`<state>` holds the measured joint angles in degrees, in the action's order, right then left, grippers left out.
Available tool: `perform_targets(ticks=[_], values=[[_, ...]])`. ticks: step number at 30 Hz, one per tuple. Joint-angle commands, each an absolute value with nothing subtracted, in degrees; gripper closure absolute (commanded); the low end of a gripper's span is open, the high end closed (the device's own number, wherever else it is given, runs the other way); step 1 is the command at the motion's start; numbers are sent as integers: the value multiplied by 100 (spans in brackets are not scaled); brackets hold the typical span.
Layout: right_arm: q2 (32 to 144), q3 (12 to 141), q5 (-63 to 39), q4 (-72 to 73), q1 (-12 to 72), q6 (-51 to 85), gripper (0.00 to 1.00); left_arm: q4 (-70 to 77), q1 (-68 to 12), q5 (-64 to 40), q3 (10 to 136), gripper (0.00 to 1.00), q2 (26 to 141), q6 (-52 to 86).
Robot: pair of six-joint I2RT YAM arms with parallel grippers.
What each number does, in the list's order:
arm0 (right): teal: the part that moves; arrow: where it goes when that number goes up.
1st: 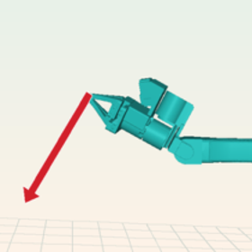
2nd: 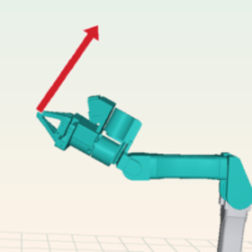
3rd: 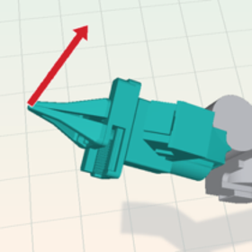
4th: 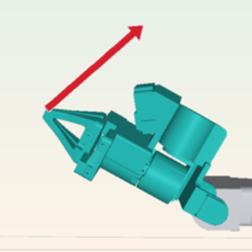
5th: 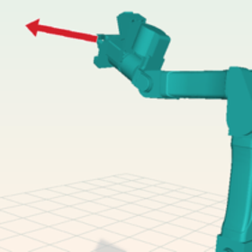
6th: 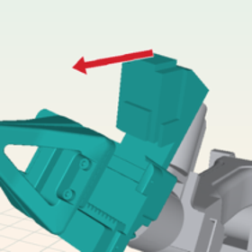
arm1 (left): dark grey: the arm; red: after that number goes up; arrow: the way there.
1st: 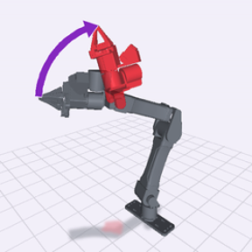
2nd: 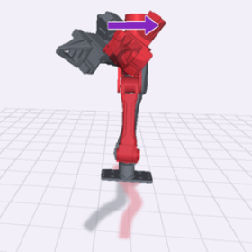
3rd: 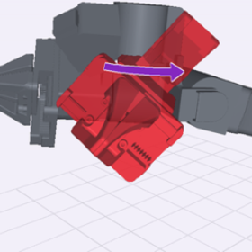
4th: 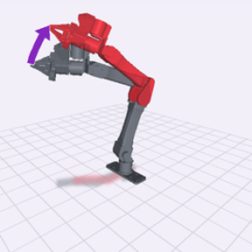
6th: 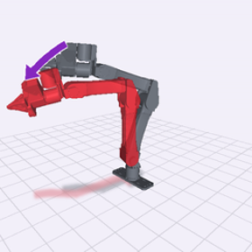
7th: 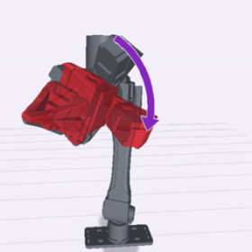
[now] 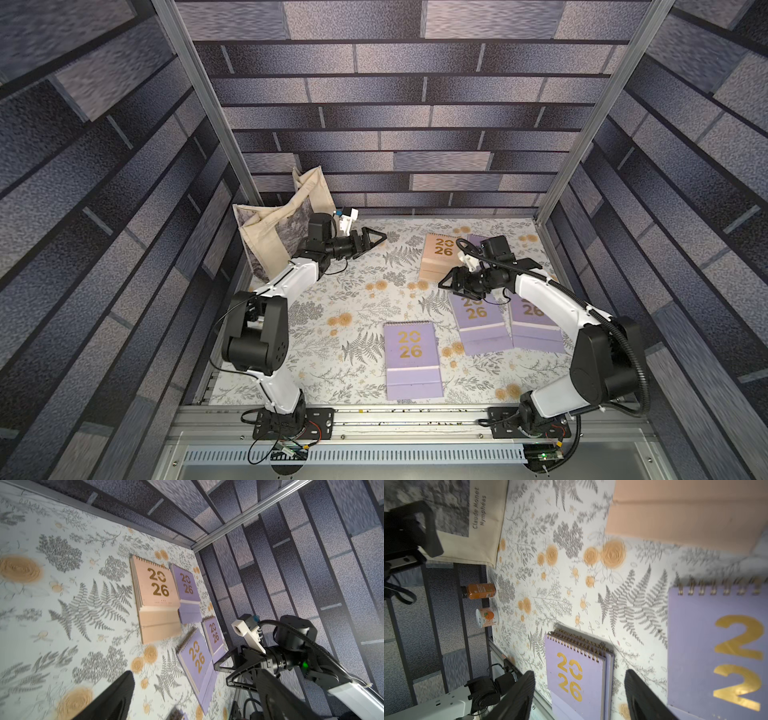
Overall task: Stack the calendars
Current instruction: Place the calendar at the calendar, then pick up the calendar at the center of the board.
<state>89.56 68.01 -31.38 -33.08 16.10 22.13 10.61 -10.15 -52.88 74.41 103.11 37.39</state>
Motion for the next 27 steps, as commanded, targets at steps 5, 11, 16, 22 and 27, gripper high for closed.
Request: perform_targets(ticks=[5,11,16,22,27], values=[[10494,8734,-2774,-3978,1083,1741,20,-1336,-1344,-5271,10653,0,12486,2883],[11838,10102,-2522,-4115,844,1583,16,-3909,-1630,-5175,13990,0,14443,2030],[12608,10891,-2383,-4231,713,1529,15,-4985,-1755,-5024,15987,0,15669,1945],[13203,11450,-2327,-4288,565,1538,15,-5133,-1875,-5072,15980,0,15914,1834],[13416,11530,-2254,-4230,553,1518,15,-5086,-2010,-5003,15955,0,16003,1806]])
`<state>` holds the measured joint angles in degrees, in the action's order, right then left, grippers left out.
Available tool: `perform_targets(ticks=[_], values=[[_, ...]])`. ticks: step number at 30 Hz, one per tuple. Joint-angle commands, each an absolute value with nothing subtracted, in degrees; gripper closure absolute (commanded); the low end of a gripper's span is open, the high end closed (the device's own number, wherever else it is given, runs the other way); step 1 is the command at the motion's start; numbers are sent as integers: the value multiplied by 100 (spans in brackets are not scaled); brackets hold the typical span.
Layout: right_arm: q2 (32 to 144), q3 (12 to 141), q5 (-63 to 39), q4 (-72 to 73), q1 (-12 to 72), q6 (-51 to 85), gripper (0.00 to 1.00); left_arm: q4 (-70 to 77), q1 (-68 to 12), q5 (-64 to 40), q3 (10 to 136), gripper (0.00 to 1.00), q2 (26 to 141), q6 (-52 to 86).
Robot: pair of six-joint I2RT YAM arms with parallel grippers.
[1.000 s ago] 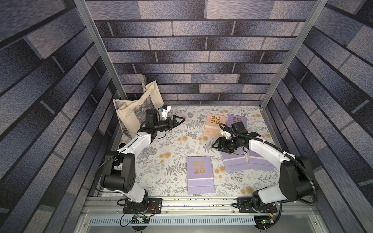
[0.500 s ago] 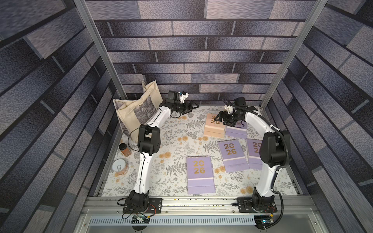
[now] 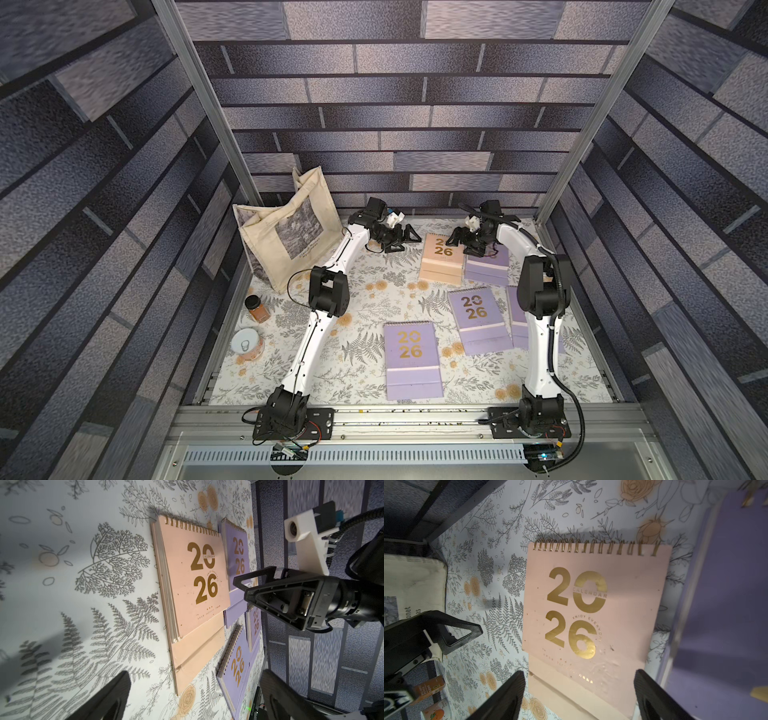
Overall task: Stack the calendars
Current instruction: Pick up the calendar at the center of the board.
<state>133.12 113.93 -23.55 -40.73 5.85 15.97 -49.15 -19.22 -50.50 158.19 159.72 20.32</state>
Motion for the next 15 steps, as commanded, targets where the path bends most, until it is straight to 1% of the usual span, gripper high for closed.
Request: perform_targets(ticks=[1,15], values=[[13431,11519,-2226,-4232,547,1512,15,-5057,-2035,-4997,15960,0,16027,1819],[13618,11425,-2066,-4185,492,1390,15,-4466,-2153,-4959,15955,0,16306,2303]])
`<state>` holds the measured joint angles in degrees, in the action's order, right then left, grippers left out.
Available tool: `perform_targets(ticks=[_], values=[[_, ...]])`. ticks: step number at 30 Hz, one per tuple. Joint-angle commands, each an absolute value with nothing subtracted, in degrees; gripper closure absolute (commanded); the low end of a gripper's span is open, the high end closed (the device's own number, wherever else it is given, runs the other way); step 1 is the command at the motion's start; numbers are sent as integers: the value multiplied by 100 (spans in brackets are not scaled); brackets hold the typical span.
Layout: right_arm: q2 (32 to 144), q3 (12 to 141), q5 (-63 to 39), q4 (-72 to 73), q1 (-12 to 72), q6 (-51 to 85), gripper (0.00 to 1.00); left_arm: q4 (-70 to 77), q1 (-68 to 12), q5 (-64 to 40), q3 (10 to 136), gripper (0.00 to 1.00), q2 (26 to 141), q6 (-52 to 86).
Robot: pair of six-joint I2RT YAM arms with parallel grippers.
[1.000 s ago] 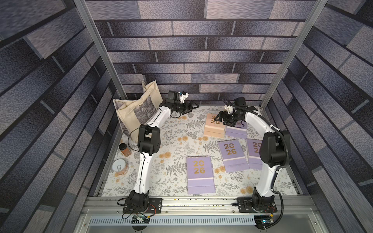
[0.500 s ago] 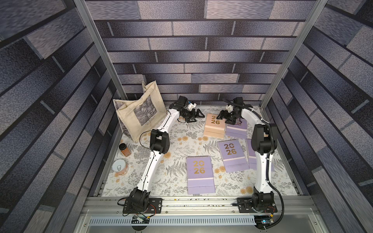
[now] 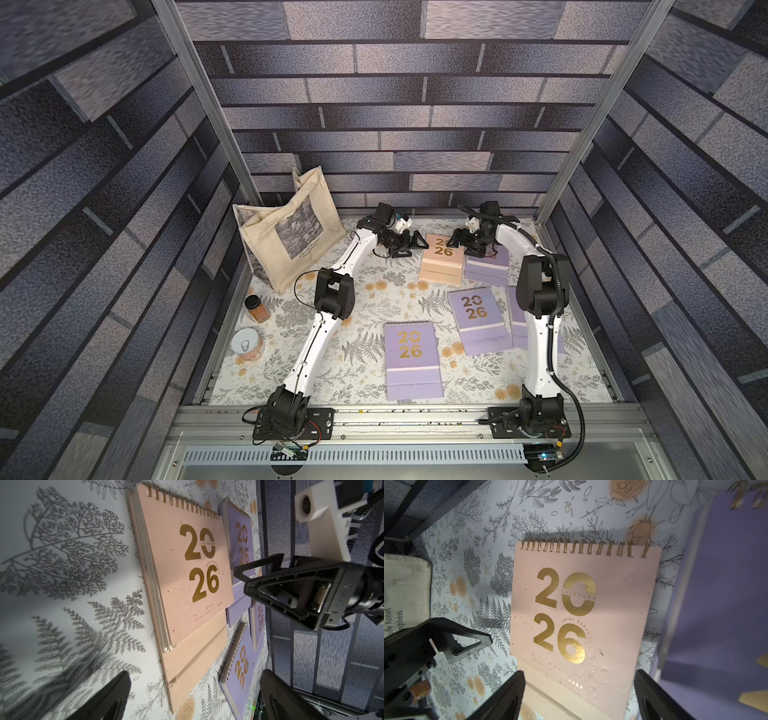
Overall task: Stack the calendars
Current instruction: Pick up the calendar at the center of the board.
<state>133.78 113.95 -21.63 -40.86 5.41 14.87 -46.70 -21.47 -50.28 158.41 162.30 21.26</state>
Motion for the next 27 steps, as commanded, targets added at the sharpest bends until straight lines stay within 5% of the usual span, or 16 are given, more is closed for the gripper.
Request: perform_targets(ticks=[1,27], values=[[13636,11433,-2048,-4209,492,1386,15,-4416,-2150,-4938,15961,0,16323,2348],[13938,11474,-2777,-4027,402,1528,15,-3004,-2470,-5545,15956,0,16866,3426]])
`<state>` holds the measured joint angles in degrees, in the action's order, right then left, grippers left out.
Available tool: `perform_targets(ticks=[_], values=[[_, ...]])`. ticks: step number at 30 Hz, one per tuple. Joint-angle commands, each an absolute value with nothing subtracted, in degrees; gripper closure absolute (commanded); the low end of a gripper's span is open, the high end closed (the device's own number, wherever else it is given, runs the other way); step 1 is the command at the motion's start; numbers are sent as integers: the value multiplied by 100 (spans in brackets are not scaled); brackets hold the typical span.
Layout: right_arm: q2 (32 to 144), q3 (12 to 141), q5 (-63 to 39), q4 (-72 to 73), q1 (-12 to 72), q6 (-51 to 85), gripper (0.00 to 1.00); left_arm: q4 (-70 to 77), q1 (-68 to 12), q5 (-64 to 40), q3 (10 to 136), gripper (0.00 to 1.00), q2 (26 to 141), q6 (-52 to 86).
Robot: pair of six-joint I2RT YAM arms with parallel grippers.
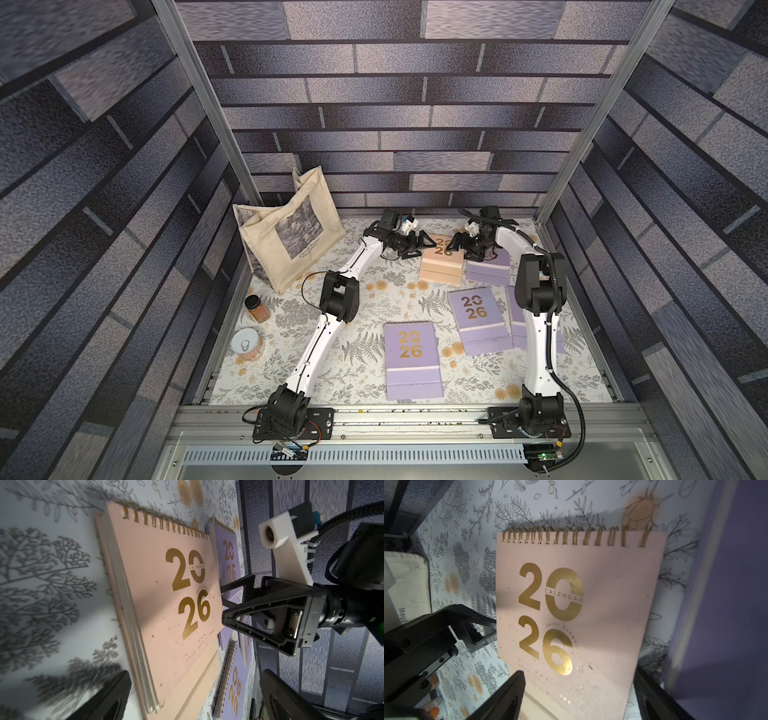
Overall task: Stack the calendars
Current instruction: Pick up the calendar at the center of the board.
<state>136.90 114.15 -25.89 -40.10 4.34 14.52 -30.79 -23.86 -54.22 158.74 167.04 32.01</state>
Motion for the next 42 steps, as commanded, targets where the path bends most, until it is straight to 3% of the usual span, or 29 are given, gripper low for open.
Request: perform_targets(ticks=[1,11,21,42], values=[[13958,11470,-2852,-4016,401,1546,15,-2962,-2486,-5559,15954,0,16866,3463],[13994,11072,-3681,-3580,380,1473,18,-2557,-2514,-5765,15959,0,17047,3854],[13735,10475,-4870,-2576,268,1661,27,-2779,-2435,-5818,15961,0,17018,3749],[13251,9983,-5255,-2478,255,1528,42,-3173,-2364,-5967,15935,0,17014,3480]])
